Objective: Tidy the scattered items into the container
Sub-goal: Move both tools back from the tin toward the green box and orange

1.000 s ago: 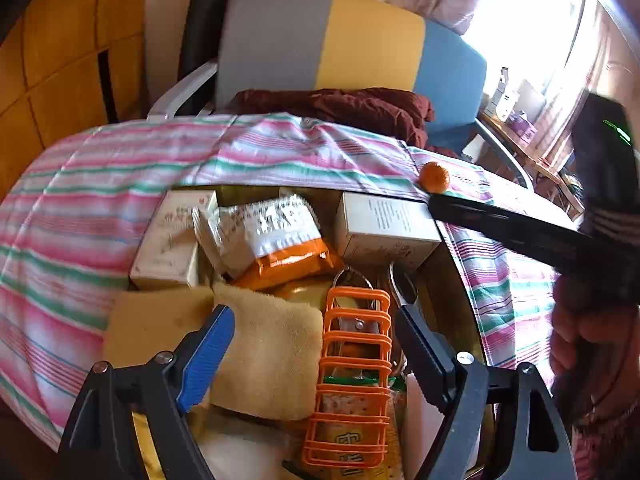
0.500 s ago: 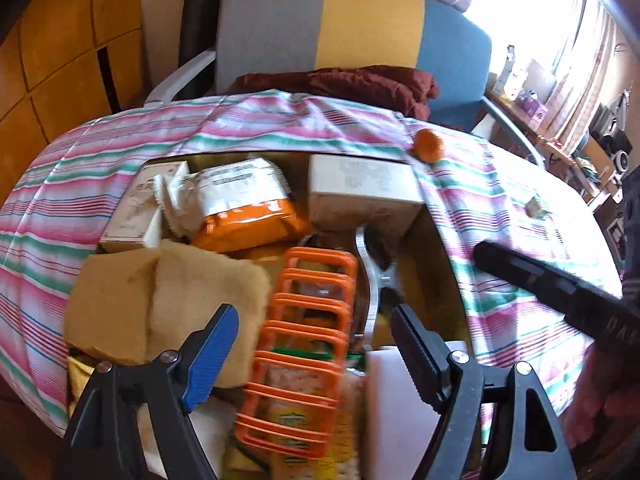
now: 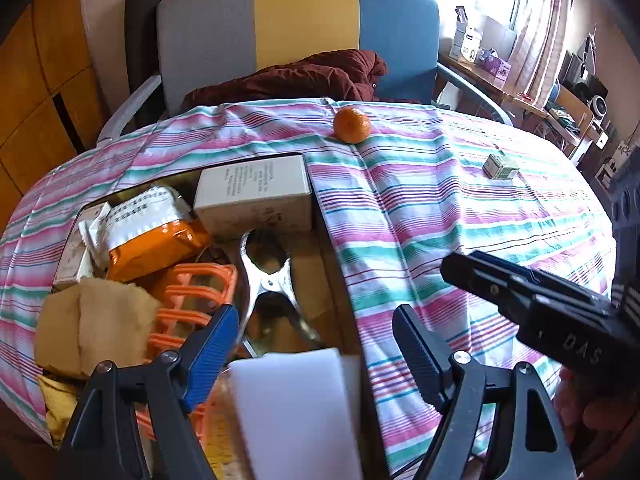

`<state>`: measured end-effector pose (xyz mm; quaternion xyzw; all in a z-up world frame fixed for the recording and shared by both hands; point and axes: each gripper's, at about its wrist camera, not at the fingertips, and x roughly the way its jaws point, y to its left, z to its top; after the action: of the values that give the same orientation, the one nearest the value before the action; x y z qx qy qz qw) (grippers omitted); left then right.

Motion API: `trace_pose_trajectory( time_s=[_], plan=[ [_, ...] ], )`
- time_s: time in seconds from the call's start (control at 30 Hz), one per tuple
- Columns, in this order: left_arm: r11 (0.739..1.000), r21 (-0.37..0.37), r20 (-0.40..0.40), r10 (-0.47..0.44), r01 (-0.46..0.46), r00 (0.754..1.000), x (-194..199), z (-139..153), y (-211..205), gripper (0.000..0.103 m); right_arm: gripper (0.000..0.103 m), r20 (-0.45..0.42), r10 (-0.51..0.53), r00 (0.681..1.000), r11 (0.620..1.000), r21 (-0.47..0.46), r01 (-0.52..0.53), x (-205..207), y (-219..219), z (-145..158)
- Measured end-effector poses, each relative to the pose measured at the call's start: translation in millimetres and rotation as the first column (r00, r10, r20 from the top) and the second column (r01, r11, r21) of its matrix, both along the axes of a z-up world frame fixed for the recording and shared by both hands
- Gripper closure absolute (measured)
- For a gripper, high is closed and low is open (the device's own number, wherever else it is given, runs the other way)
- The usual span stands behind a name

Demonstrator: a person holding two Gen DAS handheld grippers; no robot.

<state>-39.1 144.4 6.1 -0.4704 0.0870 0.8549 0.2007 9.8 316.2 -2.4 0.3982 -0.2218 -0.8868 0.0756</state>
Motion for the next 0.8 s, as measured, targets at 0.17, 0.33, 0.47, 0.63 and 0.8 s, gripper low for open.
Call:
trace_pose_trajectory(
  time_s=[0.17,0.33,0.47,0.63,0.8],
  plan=[
    [1.000,-0.022,-0.025,0.010,-0.011,1.000,1.5,6.1,13.4,0.022,0.059,0.005,-0.045,0.999,0.999,0.016,0.045,9.4,18.8,-3.9],
    [0.998,-0.056,-0.047,0.015,-0.017,0.999,2.2,9.3,20.0,0.022,0.057,0.003,-0.067,0.998,0.998,0.004,0.067,14.7,30.9,-7.3],
    [0.997,-0.071,-0.044,0.012,-0.015,0.999,2.8,7.1,25.6,0.022,0.056,0.004,-0.074,0.997,0.997,0.005,0.074,16.1,35.3,-10.2],
    [0.998,-0.065,-0.035,-0.006,0.004,0.999,1.9,5.6,40.5,0.022,0.050,0.003,-0.090,0.996,0.996,0.029,0.090,18.2,41.2,-13.7],
    [0.998,-0.055,-0.049,-0.044,0.041,0.998,1.8,4.1,68.7,0.022,0.050,0.012,-0.138,0.990,0.990,0.044,0.137,21.5,57.5,-20.3]
  ],
)
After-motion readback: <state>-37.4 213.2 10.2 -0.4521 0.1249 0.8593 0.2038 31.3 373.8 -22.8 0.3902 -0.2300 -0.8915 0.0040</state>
